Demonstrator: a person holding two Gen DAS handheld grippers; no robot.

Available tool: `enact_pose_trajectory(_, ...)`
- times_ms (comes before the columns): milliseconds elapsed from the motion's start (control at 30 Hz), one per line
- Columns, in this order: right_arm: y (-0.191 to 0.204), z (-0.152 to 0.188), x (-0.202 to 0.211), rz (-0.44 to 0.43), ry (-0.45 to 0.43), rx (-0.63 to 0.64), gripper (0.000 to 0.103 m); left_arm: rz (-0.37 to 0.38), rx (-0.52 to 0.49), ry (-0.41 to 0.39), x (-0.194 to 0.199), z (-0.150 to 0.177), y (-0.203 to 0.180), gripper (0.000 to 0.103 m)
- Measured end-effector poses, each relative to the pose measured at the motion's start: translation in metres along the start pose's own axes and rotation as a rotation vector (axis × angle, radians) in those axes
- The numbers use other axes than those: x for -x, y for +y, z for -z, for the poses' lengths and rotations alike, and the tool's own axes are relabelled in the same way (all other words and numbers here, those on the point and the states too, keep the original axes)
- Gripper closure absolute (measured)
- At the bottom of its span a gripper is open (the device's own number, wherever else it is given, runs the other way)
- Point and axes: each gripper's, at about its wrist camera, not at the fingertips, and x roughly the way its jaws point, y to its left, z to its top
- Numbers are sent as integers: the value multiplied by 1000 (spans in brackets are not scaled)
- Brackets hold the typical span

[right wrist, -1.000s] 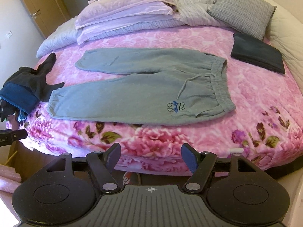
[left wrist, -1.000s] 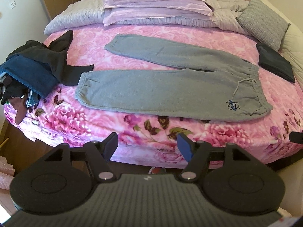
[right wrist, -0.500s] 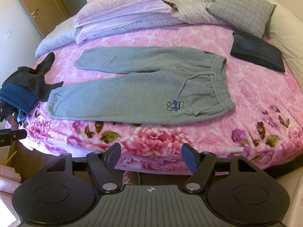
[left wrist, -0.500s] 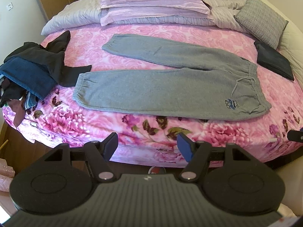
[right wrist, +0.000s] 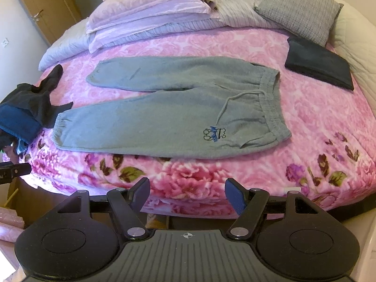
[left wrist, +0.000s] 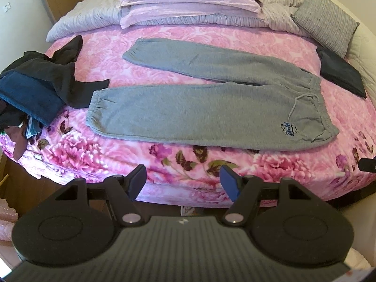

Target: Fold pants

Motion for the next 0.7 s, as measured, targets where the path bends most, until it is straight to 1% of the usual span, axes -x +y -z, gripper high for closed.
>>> enact_pose_trajectory(133, 1, -17, -14, 12, 14, -17, 35, 9, -16, 20, -20, -19, 4, 38)
enact_pose_trajectory(233, 2, -35, -28, 23, 22, -44, 35, 21, -35, 33, -39, -40, 12, 38)
enact_pose_trajectory(400, -2, -68, -52, 43, 17, -125, 35, 46, -73, 45, -77, -85, 33, 38)
enact_pose_trajectory(533, -9, -94, -71, 81, -13, -207, 35, 52, -128, 57, -114, -125, 50, 38)
enact_pose_trajectory(700, -19, -113, -94, 126, -34, -322, 35, 98, -209, 57, -162, -172, 63, 37)
